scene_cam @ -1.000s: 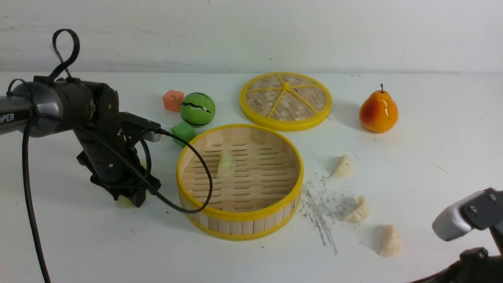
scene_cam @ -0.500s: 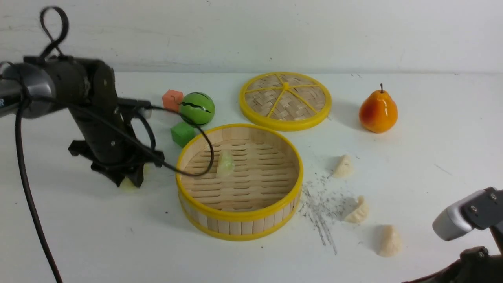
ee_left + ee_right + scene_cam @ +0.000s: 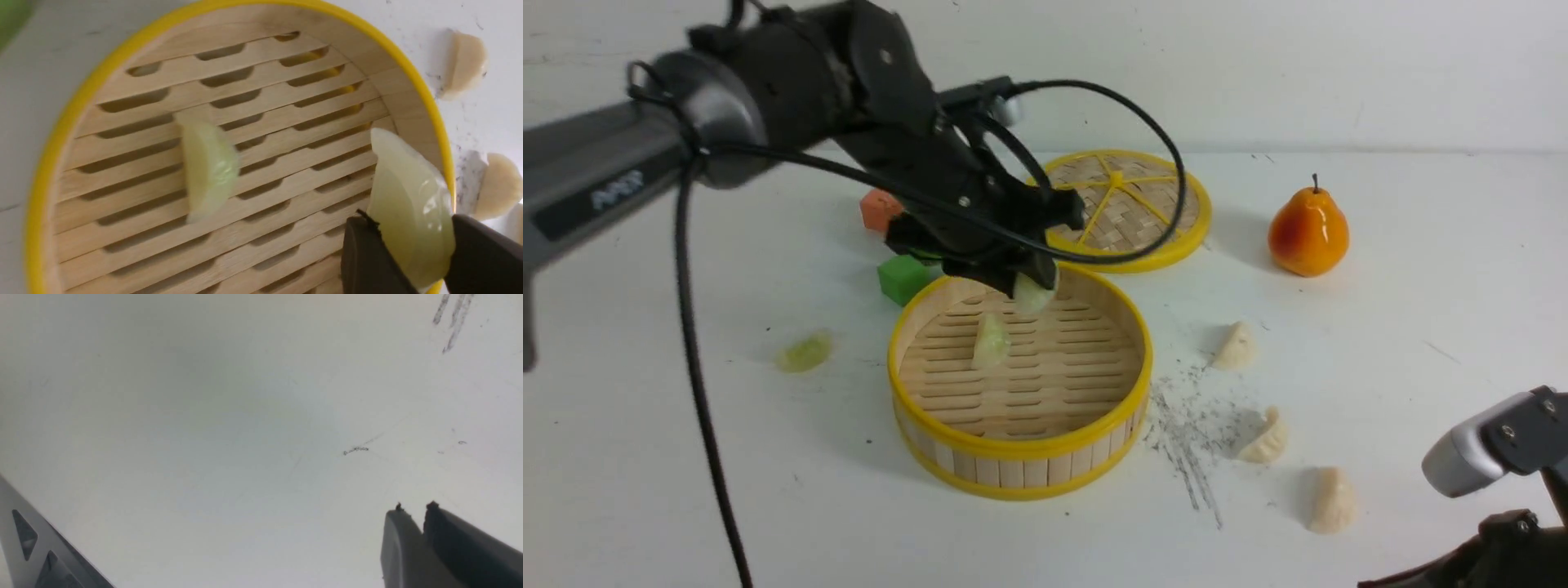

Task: Put the dumplings into the steamer on the white table.
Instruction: 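Place the dumpling into the bamboo steamer basket with the left gripper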

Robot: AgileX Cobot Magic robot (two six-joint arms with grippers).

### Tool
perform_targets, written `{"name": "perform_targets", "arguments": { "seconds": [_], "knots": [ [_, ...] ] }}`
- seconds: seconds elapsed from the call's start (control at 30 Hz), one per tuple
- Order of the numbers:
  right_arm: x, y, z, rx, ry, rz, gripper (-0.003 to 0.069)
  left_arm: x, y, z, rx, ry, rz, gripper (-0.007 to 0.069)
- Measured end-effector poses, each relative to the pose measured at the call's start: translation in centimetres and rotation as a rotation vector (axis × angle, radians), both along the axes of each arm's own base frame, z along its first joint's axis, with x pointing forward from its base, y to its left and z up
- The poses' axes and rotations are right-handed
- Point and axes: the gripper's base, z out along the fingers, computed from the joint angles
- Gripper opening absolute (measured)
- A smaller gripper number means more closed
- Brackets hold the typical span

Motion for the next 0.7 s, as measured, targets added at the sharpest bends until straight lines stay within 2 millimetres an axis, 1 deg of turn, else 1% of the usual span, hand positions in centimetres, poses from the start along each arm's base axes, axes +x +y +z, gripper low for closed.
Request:
{"name": "perform_targets", "arguments": {
  "seconds": [0.07,0.1,0.13,0.2,0.3,0.47,0.7],
  "knots": [
    [0.0,0.0,0.0,0.0,0.0,0.0,0.0084,0.5,-1.3,-1.9,-0.003,0.001,0.016,0.0236],
    [0.0,0.0,0.0,0.0,0.0,0.0,0.0085,0.6,-1.4,-2.1,-0.003,0.001,0.018,0.0236],
    [0.0,0.0,0.0,0.0,0.0,0.0,0.0086,1.0,-2.0,-3.4,-0.005,0.003,0.036,0.0236],
    [0.0,0.0,0.0,0.0,0.0,0.0,0.0087,1.6,-2.2,-5.0,-0.001,0.017,0.065,0.0236],
    [0.0,0.0,0.0,-0.001,-0.001,0.002,0.0092,1.9,-2.2,-6.1,0.009,0.035,0.107,0.0233],
    [0.0,0.0,0.0,-0.001,0.002,0.005,0.0094,2.4,-1.6,-6.3,0.046,0.015,0.173,0.0233],
    [0.0,0.0,0.0,-0.001,0.002,0.005,0.0094,2.6,-1.4,-6.3,0.058,-0.003,0.201,0.0235]
  ]
}}
